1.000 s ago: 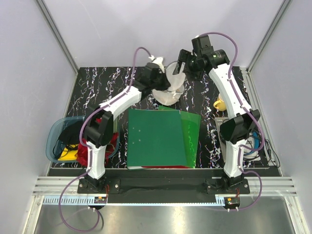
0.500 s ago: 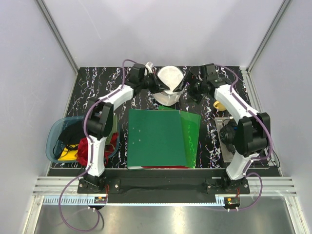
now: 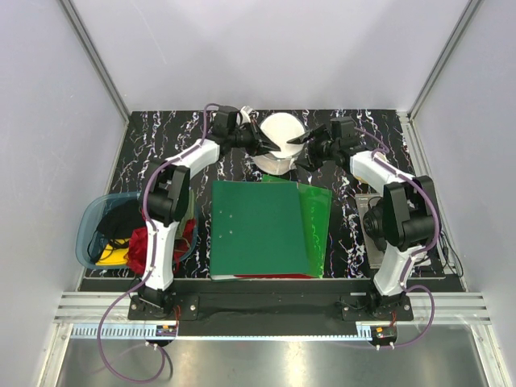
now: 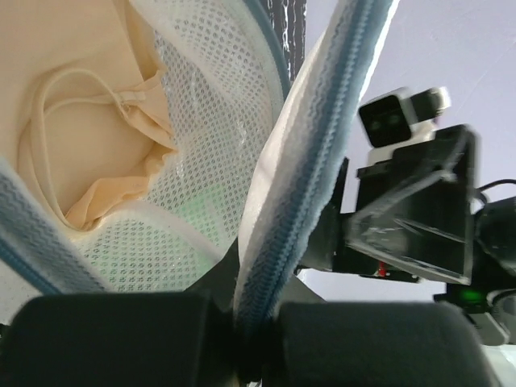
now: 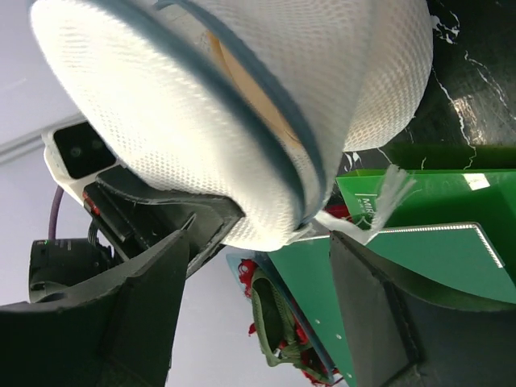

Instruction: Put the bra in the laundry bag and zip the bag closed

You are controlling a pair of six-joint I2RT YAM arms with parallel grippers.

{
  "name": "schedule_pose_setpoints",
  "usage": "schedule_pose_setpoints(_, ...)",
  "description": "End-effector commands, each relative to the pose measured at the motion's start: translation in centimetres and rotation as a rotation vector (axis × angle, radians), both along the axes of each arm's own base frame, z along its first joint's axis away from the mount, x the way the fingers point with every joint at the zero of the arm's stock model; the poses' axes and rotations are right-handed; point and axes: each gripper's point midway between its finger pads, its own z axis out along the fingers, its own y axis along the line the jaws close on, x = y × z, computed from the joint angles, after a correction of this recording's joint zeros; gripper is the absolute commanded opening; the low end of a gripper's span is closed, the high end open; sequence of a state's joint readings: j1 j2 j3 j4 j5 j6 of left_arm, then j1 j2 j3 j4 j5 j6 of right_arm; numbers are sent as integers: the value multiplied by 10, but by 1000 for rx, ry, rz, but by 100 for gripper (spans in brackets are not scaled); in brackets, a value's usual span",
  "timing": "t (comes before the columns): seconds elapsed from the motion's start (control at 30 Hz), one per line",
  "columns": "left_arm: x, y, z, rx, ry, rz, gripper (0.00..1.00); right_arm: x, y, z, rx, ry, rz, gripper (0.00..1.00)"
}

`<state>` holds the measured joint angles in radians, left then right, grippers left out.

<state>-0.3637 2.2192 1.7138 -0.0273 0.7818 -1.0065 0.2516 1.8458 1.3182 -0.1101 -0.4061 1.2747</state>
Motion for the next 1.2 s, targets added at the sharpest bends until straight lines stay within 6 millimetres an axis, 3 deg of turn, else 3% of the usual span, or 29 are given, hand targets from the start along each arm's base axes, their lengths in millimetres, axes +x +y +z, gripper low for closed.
schedule_pose_setpoints(0.0, 6, -3, 27, -59, -51, -30, 4, 8, 3, 8, 72, -2, -48, 75)
schedule_pose_setpoints(0.07, 7, -4, 29, -63, -54, -36, 4, 11, 4, -2, 67, 16, -49, 73)
schedule_pose_setpoints(0.2, 9, -5, 31, -70, -55, -42, 5, 17, 8, -9, 80, 30, -56, 51)
schedule_pose_setpoints(0.3, 13, -4, 30, -36, -69, -40, 12, 20, 12, -20, 97, 68, -65, 45)
schedule_pose_setpoints(0.37, 12, 0, 26, -7, -56, -38, 17, 25, 15, -17, 115, 49, -66, 31)
schedule_pose_setpoints(0.4, 17, 2, 31, 15, -99, -36, 30, 27, 17, -16, 130, 57, -67, 26)
schedule_pose_setpoints(0.43, 13, 9, 30, 59, -78, -26, 39, 28, 17, -15, 136, 60, -71, 14)
schedule_pose_setpoints(0.5, 23, 28, 30, 206, -190, 27, 53, 28, 17, -8, 162, 71, -86, 10)
schedule_pose_setpoints(0.53, 16, 39, 28, 284, -192, 38, 62, 28, 18, -5, 171, 74, -91, 7)
schedule_pose_setpoints(0.57, 12, 47, 49, 331, -262, 60, 65, 27, 18, -4, 182, 85, -94, 4)
schedule_pose_setpoints(0.6, 18, 64, 53, 432, -330, 113, 69, 26, 18, 0, 195, 96, -105, 2)
schedule_pose_setpoints(0.63, 9, 74, 43, 493, -322, 124, 83, 25, 19, 0, 199, 105, -104, 1)
schedule_pose_setpoints(0.67, 0, 78, 69, 514, -389, 150, 85, 25, 18, 2, 209, 113, -114, 0)
schedule_pose_setpoints(0.7, 0, 89, 67, 599, -430, 183, 87, 22, 17, -2, 206, 138, -122, 0)
schedule_pose_setpoints(0.73, -8, 93, 59, 648, -435, 183, 87, 20, 16, -4, 205, 154, -130, 0)
schedule_pose_setpoints(0.77, -20, 88, 75, 665, -485, 183, 84, 19, 16, -6, 210, 167, -136, 0)
schedule_pose_setpoints(0.8, -22, 90, 76, 716, -522, 203, 81, 20, 17, -7, 214, 174, -138, 0)
schedule_pose_setpoints(0.83, -30, 87, 66, 735, -524, 183, 77, 20, 16, -8, 215, 181, -143, 0)
schedule_pose_setpoints(0.87, -40, 71, 67, 725, -552, 150, 60, 19, 16, -8, 218, 190, -146, 0)
schedule_pose_setpoints(0.97, -49, 46, 56, 709, -548, 95, 42, 19, 15, -7, 225, 204, -169, 0)
schedule_pose_setpoints(1.07, -47, 28, 42, 699, -523, 68, 37, 18, 14, -6, 242, 223, -188, 0)
schedule_pose_setpoints(1.17, -40, 21, 26, 737, -529, 50, 41, 18, 14, -5, 252, 237, -205, 0)
